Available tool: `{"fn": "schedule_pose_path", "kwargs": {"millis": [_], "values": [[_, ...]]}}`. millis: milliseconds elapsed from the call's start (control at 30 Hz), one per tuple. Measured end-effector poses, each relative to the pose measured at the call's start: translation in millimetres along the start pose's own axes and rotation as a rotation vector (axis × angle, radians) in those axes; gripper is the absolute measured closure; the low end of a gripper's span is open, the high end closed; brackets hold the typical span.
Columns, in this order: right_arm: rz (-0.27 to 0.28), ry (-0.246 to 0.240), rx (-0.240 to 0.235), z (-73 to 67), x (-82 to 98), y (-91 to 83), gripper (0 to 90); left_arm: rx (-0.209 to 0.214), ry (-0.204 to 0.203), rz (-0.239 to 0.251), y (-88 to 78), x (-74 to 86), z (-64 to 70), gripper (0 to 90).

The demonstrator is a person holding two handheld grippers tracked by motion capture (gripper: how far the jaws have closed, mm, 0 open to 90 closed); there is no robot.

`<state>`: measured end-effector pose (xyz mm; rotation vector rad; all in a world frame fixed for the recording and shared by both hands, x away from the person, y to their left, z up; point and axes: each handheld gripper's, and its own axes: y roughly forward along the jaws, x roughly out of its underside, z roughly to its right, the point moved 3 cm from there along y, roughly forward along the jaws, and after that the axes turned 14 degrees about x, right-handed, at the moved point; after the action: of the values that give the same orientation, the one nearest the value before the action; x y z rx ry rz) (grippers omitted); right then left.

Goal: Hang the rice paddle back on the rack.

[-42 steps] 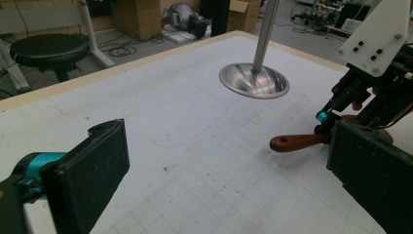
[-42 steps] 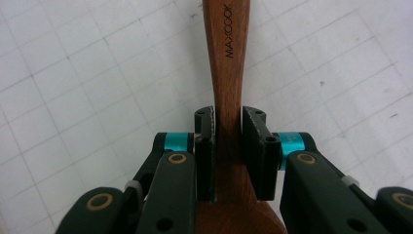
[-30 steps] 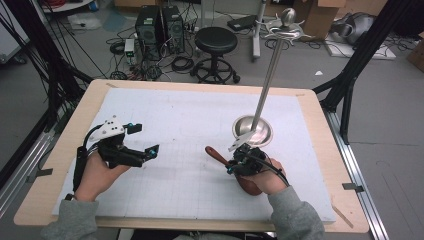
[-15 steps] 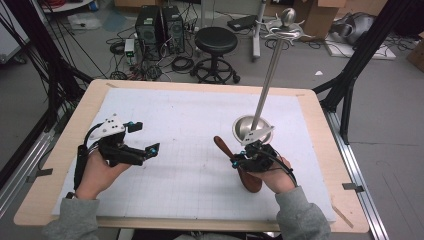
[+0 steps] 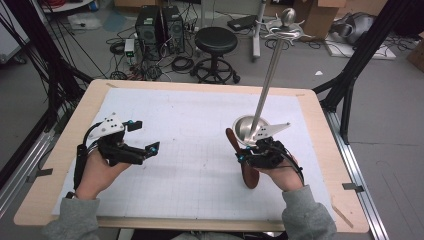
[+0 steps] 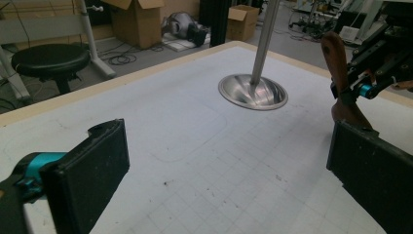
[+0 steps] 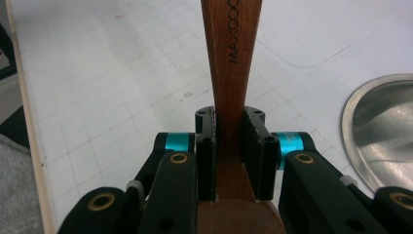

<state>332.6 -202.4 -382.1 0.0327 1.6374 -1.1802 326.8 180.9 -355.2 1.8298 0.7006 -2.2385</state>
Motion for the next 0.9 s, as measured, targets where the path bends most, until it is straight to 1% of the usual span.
{"fn": "schedule_pose_path", "kwargs": {"millis": [100, 200, 267, 400, 467, 500, 567, 633, 667, 800, 833, 900], "values": [[0.011, 0.006, -0.012, 0.7, -0.2, -1.9, 76.8, -0.004, 0.0, 0.006, -1.6, -0.6, -0.8, 2.3], [0.022, 0.016, -0.013, 1.3, -1.1, -4.5, 76.9, -0.004, 0.001, 0.009, -2.9, -1.0, -1.4, 2.3], [0.038, 0.02, -0.018, 3.2, -1.9, -6.3, 76.9, -0.006, 0.003, 0.012, -3.5, -1.3, -1.8, 2.3], [0.062, 0.027, -0.013, 6.4, -2.6, -10.6, 76.9, -0.005, 0.004, 0.021, -5.6, -2.1, -1.7, 2.3], [0.075, 0.035, -0.016, 8.3, -2.0, -12.8, 76.9, -0.003, 0.004, 0.021, -6.8, -2.5, -1.3, 2.3], [0.08, 0.044, -0.01, 10.3, -1.2, -14.1, 77.0, -0.005, 0.004, 0.027, -7.1, -2.8, -0.6, 2.3], [0.098, 0.059, -0.005, 14.3, 0.2, -17.7, 77.0, -0.004, 0.003, 0.025, -7.1, -2.9, 0.3, 2.3], [0.129, 0.074, -0.008, 18.1, 0.4, -22.4, 77.0, -0.004, 0.008, 0.019, -6.8, -2.1, 0.5, 2.3], [0.137, 0.084, -0.009, 19.8, 0.4, -25.4, 77.0, -0.003, 0.003, 0.016, -6.7, -1.2, 0.8, 2.3], [0.19, 0.091, 0.005, 27.0, -2.7, -36.9, 77.0, -0.018, -0.002, 0.015, -9.4, 1.2, 0.0, 2.3], [0.199, 0.1, 0.007, 28.4, -3.9, -40.0, 77.0, -0.019, 0.0, 0.014, -10.5, 1.3, -0.2, 2.3], [0.22, 0.103, 0.014, 31.8, -6.9, -45.2, 77.0, -0.024, -0.001, 0.017, -12.0, 1.6, 0.2, 2.3]]}}
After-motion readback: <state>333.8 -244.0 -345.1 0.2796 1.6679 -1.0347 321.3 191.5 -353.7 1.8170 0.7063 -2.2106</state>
